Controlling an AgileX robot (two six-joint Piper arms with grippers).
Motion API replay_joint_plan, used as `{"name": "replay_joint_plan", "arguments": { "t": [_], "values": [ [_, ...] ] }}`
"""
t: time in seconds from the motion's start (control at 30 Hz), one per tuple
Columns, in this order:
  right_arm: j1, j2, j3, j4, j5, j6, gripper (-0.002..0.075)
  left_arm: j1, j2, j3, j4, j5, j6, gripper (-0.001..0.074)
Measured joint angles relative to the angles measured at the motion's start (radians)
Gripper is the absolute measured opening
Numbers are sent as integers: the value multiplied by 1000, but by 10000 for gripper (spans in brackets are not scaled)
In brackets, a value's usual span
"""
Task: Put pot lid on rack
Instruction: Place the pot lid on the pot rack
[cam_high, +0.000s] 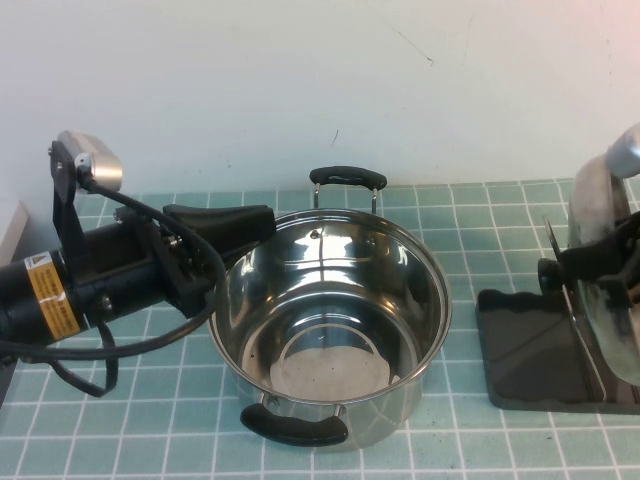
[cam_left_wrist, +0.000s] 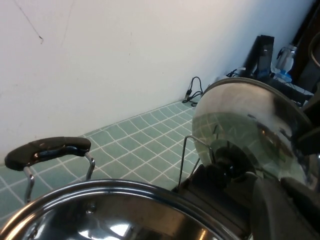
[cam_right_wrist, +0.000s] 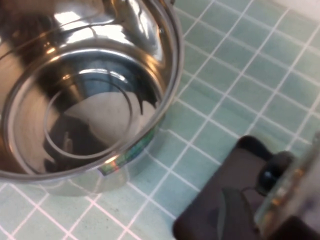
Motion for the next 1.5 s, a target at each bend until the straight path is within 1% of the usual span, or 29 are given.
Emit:
{"name": "replay_joint_plan", "arguments": {
  "t": [0.07, 0.13, 0.27, 0.3, 0.33, 0.4, 0.47, 0.57, 0.67, 0.77, 0.87, 0.93, 1.03, 1.27, 1.5],
  "values": [
    [0, -41, 0, -39, 11, 19, 326, 0, -17, 0, 14, 10, 6, -1],
    [0, -107, 0, -101, 37, 39, 325, 0, -47, 0, 42, 64, 9, -1],
    [0, -266, 0, -266, 120, 134, 293, 0, -158, 0, 137, 312, -21, -1],
    [0, -311, 0, -311, 143, 172, 278, 0, -188, 0, 153, 353, -34, -2],
    [0, -358, 0, -347, 163, 206, 261, 0, -235, 0, 185, 436, -55, -1],
    [0, -445, 0, -389, 190, 252, 227, 0, -310, 7, 221, 552, -79, -1],
    [0, -541, 3, -394, 197, 272, 188, 0, -397, 27, 244, 657, -99, -1],
    [0, -678, 24, -361, 177, 277, 127, 0, -520, 84, 256, 765, -109, -1],
    [0, -815, 85, -323, 129, 242, 68, 0, -651, 167, 256, 867, -131, -1],
    [0, -932, 157, -310, 93, 170, 30, 0, -768, 267, 256, 970, -182, -1],
    [0, -1034, 217, -292, 78, 141, 10, 0, -864, 358, 254, 1043, -226, -1],
    [0, -1083, 254, -289, 70, 137, 6, 0, -921, 407, 254, 1045, -245, -1],
    [0, -1128, 315, -288, 65, 134, 4, 0, -970, 475, 253, 1003, -258, -1],
    [0, -1133, 426, -286, 65, 134, 0, 0, -980, 597, 258, 847, -266, -1],
    [0, -1133, 544, -286, 65, 134, 0, 0, -980, 690, 301, 784, -273, -1]
  ]
}}
